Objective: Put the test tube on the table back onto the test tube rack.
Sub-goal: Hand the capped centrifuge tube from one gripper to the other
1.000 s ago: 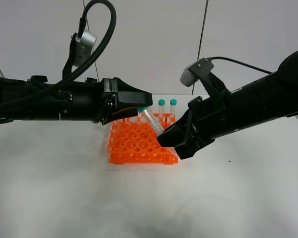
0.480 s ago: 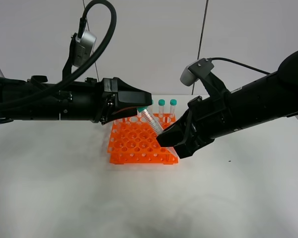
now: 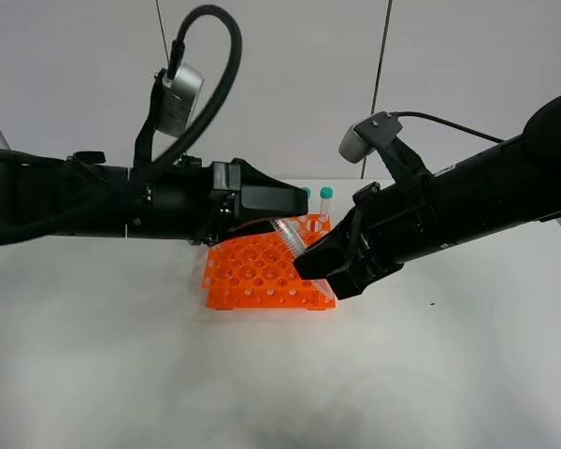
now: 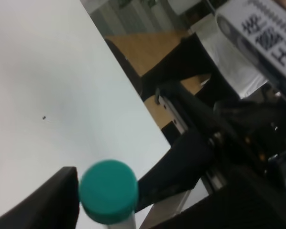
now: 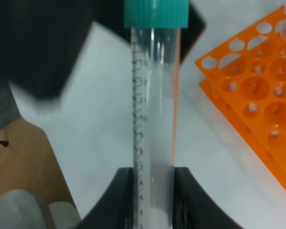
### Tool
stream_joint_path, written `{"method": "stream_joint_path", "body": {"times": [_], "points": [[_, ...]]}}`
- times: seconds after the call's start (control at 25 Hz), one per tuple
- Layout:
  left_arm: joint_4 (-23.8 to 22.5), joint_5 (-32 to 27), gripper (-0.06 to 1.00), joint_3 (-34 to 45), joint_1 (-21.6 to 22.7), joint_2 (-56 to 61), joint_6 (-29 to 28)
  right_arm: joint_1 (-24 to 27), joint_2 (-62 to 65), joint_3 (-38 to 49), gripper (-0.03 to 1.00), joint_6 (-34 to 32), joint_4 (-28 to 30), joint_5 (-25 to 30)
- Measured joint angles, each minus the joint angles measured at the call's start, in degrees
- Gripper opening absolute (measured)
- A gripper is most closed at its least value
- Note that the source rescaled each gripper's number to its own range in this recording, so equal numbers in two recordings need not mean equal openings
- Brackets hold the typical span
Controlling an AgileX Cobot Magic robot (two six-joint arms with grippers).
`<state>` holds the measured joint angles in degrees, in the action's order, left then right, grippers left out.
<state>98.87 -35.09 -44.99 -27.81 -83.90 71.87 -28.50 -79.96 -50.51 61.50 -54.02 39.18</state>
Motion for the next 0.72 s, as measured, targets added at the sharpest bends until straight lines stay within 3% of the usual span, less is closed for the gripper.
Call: {"method": "stream_joint_path", "body": {"times": [0.16,0.72], "points": [[0.0,3.0,0.94,0.0,0.0,0.0,0.1,0.0,0.0,0.0,0.02,0.0,0.0,0.4],[0.2,3.7,0.94,0.0,0.3,0.0,0.3,0.0,0.0,0.0,0.02,-2.4,1.9,0.6]]}}
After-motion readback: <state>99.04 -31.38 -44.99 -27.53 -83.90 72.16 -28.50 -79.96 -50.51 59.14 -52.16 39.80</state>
